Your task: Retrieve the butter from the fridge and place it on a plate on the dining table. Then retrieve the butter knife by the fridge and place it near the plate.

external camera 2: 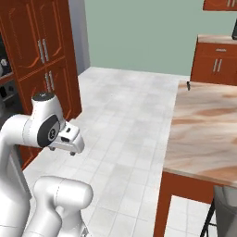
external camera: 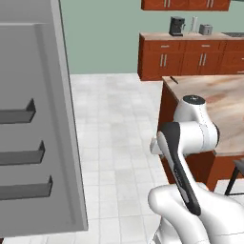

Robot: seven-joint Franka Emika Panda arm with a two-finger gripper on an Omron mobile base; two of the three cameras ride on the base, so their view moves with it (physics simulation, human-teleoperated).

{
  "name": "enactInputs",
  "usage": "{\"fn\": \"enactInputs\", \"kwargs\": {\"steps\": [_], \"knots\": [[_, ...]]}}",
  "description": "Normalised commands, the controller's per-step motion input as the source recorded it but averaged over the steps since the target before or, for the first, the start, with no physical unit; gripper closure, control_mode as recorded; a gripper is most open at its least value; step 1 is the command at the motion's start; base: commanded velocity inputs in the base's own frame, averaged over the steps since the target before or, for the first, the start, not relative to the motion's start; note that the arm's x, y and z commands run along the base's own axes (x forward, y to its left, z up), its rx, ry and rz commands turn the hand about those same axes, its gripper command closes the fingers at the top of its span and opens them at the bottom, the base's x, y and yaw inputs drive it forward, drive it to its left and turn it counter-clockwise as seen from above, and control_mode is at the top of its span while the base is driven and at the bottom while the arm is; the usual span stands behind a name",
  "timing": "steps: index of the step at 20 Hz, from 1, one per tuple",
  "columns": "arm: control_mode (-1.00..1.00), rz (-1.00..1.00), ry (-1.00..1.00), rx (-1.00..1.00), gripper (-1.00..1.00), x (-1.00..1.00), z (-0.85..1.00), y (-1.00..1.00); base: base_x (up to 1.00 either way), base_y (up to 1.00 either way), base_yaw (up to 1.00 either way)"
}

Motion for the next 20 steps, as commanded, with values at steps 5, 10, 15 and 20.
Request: {"fn": "enactInputs", "kwargs": {"steps": [5, 10, 15, 20], "knots": [[1.00, 0.00, 0.00, 0.00, -1.00, 0.00, 0.00, 0.00, 0.46, -0.11, -0.28], [1.00, 0.00, 0.00, 0.00, -1.00, 0.00, 0.00, 0.00, 0.37, 0.10, -0.22], [1.00, 0.00, 0.00, 0.00, -1.00, 0.00, 0.00, 0.00, 0.50, 0.03, -0.03], [1.00, 0.00, 0.00, 0.00, -1.00, 0.00, 0.00, 0.00, 0.48, -0.16, 0.01]]}}
